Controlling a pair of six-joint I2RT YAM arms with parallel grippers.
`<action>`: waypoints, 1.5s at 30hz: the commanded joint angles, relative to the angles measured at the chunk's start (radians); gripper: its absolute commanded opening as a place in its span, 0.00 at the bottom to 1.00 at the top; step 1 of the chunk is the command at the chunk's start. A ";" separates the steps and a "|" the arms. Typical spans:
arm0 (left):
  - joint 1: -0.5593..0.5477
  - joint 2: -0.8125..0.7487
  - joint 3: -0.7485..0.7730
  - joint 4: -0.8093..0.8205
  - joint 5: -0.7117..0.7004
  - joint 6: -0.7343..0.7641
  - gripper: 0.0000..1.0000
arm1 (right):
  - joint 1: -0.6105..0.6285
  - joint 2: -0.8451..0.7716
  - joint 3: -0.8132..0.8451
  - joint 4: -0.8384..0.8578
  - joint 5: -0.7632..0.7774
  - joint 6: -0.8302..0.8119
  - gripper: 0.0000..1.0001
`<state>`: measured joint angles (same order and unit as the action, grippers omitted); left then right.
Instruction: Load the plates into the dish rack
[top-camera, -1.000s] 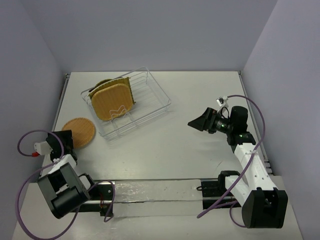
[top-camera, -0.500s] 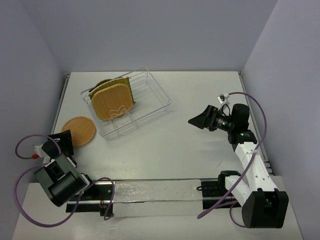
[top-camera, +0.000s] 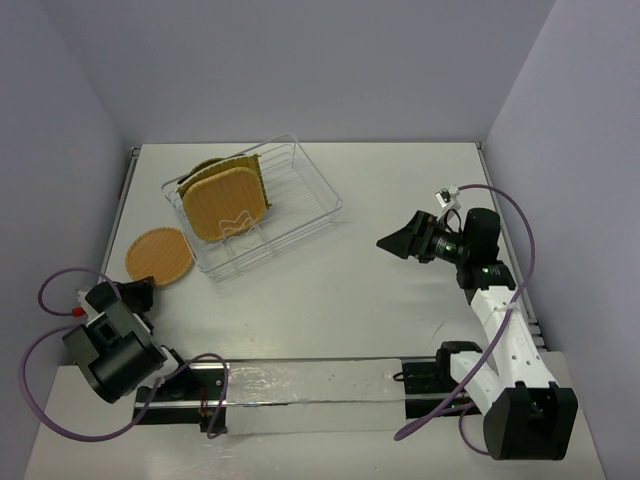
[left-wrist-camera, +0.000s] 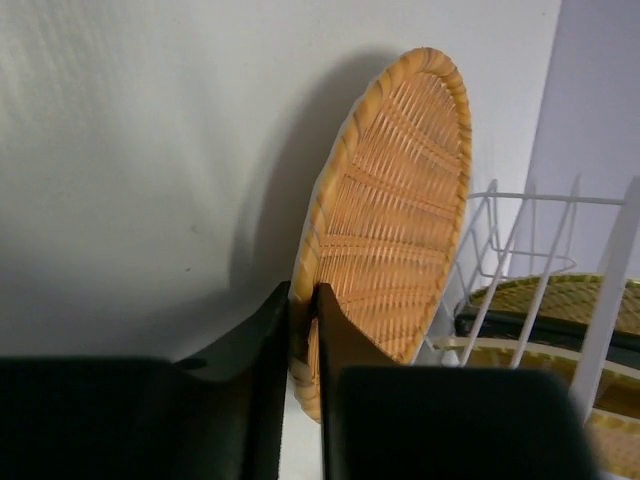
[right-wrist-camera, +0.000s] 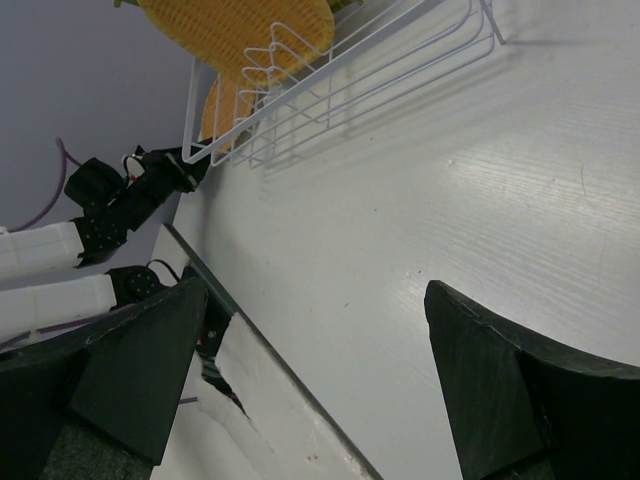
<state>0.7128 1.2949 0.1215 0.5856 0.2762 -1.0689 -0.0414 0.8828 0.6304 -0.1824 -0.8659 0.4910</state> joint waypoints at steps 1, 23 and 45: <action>0.006 0.003 0.002 0.009 0.027 0.021 0.08 | 0.009 -0.037 0.048 0.003 0.009 -0.021 0.96; -0.007 -0.305 0.294 -0.395 -0.003 0.094 0.00 | 0.011 -0.110 0.012 0.001 0.030 -0.040 0.96; -0.360 -0.338 1.077 -0.535 -0.090 0.601 0.00 | 0.011 -0.140 0.012 0.003 0.026 -0.074 0.96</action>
<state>0.4827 0.9947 1.0783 -0.1468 0.0320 -0.6666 -0.0414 0.7622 0.6300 -0.1955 -0.8410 0.4402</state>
